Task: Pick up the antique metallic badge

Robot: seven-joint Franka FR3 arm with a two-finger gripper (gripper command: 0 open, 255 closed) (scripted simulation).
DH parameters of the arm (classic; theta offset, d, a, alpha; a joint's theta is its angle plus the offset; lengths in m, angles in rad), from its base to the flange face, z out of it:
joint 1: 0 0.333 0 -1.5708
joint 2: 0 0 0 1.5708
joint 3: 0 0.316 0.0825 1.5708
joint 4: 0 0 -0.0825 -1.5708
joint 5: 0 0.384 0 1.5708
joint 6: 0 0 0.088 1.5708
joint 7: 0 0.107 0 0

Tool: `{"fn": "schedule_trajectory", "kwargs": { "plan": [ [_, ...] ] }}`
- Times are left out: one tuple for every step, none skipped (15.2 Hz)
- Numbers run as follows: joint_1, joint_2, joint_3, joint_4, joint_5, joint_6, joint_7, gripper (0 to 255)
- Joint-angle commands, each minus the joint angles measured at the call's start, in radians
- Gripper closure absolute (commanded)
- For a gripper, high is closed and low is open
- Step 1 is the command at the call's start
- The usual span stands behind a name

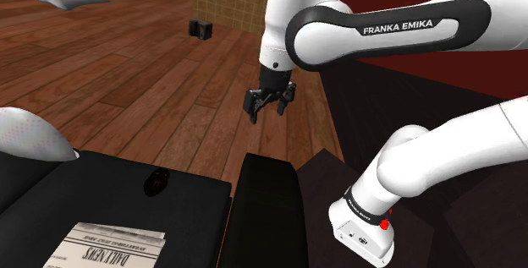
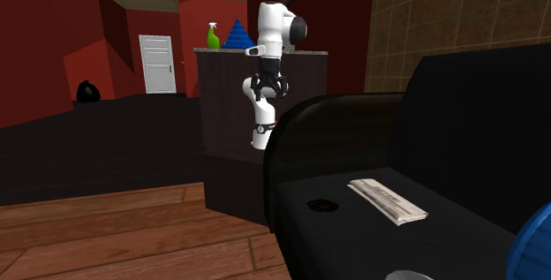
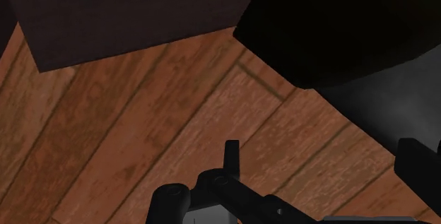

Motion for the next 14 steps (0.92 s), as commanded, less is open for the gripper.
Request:
{"fn": "schedule_trajectory", "kwargs": {
  "plan": [
    [0.000,0.054,0.047,0.005,0.005,0.056,0.060,0],
    [-0.002,0.087,0.070,0.013,0.003,0.083,0.089,0],
    [-0.006,0.121,0.093,0.023,-0.002,0.110,0.120,0],
    [-0.010,0.157,0.117,0.034,-0.010,0.136,0.152,0],
    [-0.016,0.195,0.140,0.046,-0.021,0.161,0.185,0],
    [-0.021,0.234,0.163,0.060,-0.036,0.186,0.220,0],
    [-0.027,0.274,0.184,0.075,-0.054,0.209,0.257,0],
    [-0.033,0.316,0.206,0.092,-0.076,0.232,0.296,0],
    [-0.038,0.360,0.226,0.111,-0.103,0.253,0.337,0],
    [-0.043,0.406,0.245,0.131,-0.134,0.272,0.380,0],
    [-0.047,0.453,0.261,0.152,-0.169,0.289,0.425,0],
    [-0.047,0.502,0.275,0.176,-0.208,0.304,0.472,0],
    [-0.044,0.552,0.284,0.201,-0.250,0.316,0.520,0],
    [-0.039,0.603,0.290,0.227,-0.294,0.326,0.569,0]
  ]
}}
